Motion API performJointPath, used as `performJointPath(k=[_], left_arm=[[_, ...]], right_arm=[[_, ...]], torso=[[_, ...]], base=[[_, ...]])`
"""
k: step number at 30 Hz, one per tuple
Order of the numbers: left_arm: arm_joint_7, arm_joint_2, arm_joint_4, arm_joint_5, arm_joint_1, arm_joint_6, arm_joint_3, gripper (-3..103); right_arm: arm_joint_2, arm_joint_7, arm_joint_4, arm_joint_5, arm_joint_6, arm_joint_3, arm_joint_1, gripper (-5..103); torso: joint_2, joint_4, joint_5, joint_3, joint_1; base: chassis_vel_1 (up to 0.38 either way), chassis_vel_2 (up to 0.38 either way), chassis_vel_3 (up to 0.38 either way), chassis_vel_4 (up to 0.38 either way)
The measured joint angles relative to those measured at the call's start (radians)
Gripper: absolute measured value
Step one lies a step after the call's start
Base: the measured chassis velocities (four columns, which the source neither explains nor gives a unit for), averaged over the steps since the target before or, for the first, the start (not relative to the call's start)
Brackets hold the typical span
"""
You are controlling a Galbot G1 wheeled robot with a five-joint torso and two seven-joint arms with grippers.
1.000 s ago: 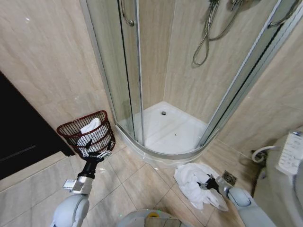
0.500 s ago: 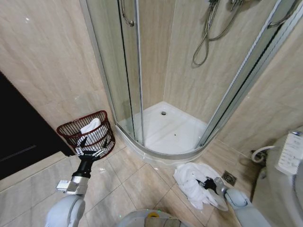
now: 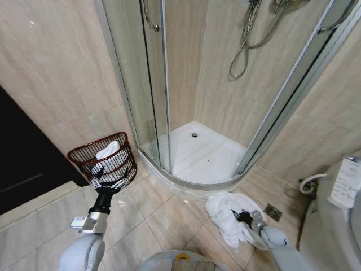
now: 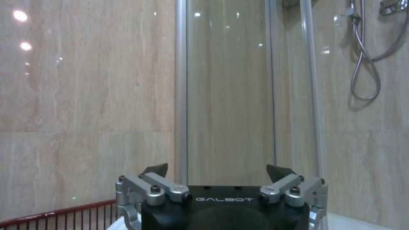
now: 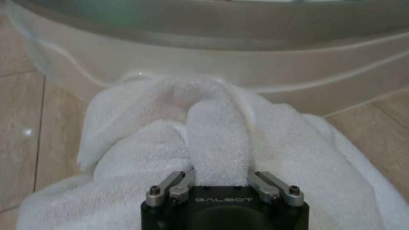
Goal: Discard the used towel into the hamper.
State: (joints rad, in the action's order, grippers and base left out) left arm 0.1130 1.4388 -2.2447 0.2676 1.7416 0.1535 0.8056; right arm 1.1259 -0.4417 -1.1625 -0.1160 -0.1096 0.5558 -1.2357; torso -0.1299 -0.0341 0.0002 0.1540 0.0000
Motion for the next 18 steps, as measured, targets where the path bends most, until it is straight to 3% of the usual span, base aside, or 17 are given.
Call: performJointPath(k=[6, 10, 18], left_arm=[[-0.001, -0.001, -0.001, 0.003, -0.002, -0.003, -0.004, 100], [-0.007, -0.001, -0.017, 0.005, 0.001, -0.004, -0.011, 100], [-0.024, -0.022, -0.048, 0.016, 0.001, -0.015, -0.031, 100]], right_arm=[[0.034, 0.123, -0.059, -0.084, 0.038, 0.027, -0.044, 19], [0.075, 0.257, -0.17, -0.147, 0.12, 0.073, -0.12, 19], [0.142, 0.281, -0.461, -0.209, 0.202, 0.236, -0.281, 19]], torso=[[0.0, -0.0002, 0.0003, 0.0, 0.0], [0.0, -0.0003, 0.0003, 0.0, 0.0], [0.0, 0.0, -0.0003, 0.0, 0.0]], base=[[0.0, 0.0, 0.0, 0.0], [0.0, 0.0, 0.0, 0.0], [0.0, 0.0, 0.0, 0.0]])
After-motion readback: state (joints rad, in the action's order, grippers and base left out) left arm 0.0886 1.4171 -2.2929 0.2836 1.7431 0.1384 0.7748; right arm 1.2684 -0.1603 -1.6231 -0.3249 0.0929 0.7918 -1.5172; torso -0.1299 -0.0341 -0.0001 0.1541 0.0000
